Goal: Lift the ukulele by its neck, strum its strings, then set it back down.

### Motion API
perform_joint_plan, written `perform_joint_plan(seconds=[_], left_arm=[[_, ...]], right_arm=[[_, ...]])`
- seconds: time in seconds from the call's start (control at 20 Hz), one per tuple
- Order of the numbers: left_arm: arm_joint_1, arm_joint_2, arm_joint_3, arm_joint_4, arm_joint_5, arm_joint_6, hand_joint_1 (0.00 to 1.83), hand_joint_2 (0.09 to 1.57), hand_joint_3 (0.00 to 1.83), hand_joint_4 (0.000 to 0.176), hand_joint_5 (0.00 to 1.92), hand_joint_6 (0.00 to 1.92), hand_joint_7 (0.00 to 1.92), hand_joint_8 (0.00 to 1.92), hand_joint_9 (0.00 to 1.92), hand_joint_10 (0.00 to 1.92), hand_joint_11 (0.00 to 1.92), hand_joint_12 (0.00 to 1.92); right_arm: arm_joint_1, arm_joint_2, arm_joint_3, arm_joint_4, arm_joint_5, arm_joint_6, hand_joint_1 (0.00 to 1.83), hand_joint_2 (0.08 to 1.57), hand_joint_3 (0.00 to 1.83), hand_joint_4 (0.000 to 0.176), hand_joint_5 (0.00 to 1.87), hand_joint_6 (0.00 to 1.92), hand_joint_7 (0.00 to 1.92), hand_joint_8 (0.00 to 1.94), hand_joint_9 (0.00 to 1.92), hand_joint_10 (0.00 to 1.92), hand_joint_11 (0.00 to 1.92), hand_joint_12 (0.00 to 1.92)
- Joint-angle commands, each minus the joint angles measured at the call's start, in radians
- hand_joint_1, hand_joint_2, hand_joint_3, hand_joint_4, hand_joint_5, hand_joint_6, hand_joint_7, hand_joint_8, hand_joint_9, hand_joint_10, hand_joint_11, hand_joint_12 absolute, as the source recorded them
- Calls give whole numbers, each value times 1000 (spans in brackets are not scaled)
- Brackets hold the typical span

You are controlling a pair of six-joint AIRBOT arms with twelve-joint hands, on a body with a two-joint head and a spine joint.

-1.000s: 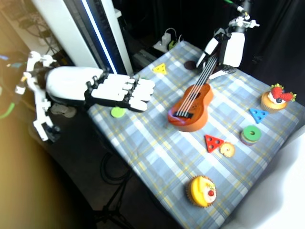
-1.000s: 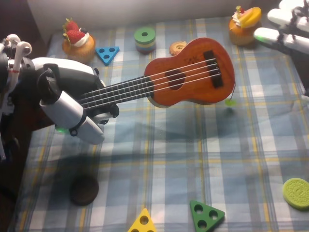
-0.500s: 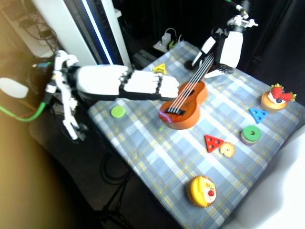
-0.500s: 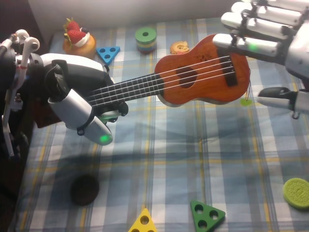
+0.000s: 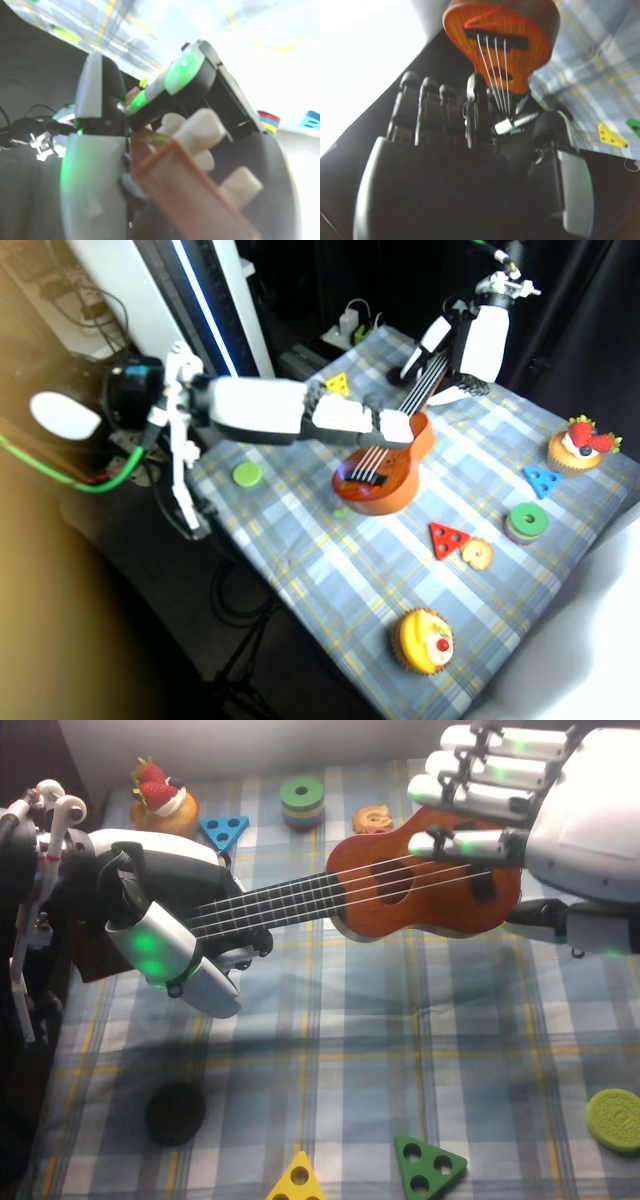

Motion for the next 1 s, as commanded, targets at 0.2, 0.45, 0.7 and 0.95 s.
perform_joint_plan(seconds=[0.2,0.45,0.7,0.95], left_arm=[[-5,-3,5,-82,16,4,1371,933,592,0,1020,1921,1163,1921,1213,1921,1349,1921],[3,-1,8,-86,30,5,1418,1004,477,0,1078,1921,1213,1921,1280,1921,1425,1921],[12,1,8,-98,33,11,1420,926,590,0,1116,1921,1248,1921,1292,1921,1411,1921],[-2,-5,0,-76,29,23,1452,942,552,0,1102,1921,1224,1921,1268,1921,1391,1921]], right_arm=[[14,-4,-27,-18,66,-5,271,1296,7,94,279,4,0,0,0,0,0,0],[13,50,-57,-202,154,282,271,1325,11,23,374,31,0,0,0,0,0,0],[14,104,-61,-199,247,340,488,1331,22,73,499,22,33,0,0,0,0,0],[15,146,-61,-82,266,264,419,1343,13,0,274,1,0,0,0,0,0,0]])
